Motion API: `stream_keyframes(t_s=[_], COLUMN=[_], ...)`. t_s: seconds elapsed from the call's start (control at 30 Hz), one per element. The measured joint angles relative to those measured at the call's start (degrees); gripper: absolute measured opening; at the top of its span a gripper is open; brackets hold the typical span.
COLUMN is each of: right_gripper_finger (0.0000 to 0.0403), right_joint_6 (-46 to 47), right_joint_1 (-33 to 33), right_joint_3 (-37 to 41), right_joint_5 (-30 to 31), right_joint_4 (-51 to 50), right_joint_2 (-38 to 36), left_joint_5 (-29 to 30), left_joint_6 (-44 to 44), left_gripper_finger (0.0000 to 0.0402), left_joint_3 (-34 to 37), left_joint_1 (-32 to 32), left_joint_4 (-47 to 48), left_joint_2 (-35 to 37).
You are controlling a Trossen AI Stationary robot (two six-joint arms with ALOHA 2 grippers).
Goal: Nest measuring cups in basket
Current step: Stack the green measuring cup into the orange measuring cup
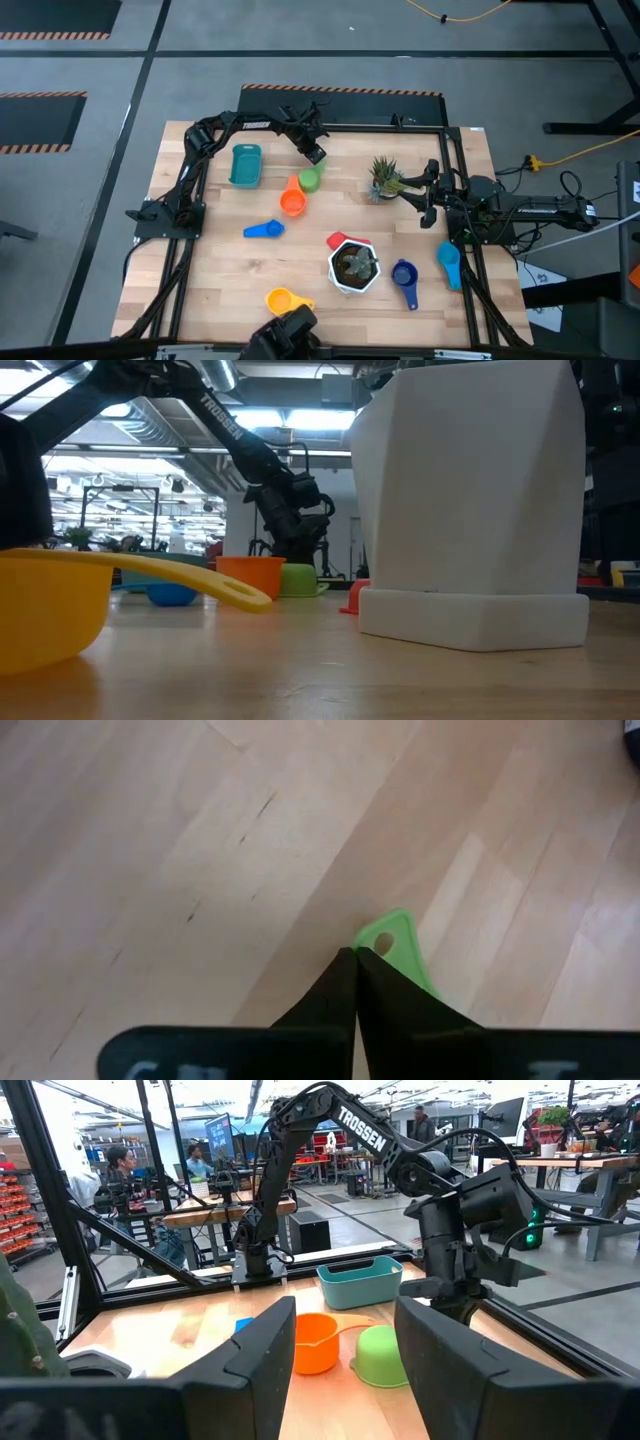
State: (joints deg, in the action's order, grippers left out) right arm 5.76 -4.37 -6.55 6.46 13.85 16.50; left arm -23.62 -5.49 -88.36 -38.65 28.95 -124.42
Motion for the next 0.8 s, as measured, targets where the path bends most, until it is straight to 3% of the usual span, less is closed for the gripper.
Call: stream_keyframes(t_s=[0.33, 0.8], right_gripper_finger=[0.0177, 0.0177], right_joint_6=[0.0, 0.02], right_joint_1=[-0.01, 0.01], right_joint_3=[0.0, 0.0], right_joint_5=[0.0, 0.0], right_joint_4=[-0.02, -0.02], right_joint_2=[-0.01, 0.01], left_joint_5=[-0.54, -5.92], left_joint_6=[-0.1, 0.12], left_gripper_finger=[0.0, 0.0], left_joint_3=[0.0, 0.0], left_joint_1=[-1.55, -1.81], left_joint_4=[-2.02, -3.01], left_joint_2=[0.74, 7.93])
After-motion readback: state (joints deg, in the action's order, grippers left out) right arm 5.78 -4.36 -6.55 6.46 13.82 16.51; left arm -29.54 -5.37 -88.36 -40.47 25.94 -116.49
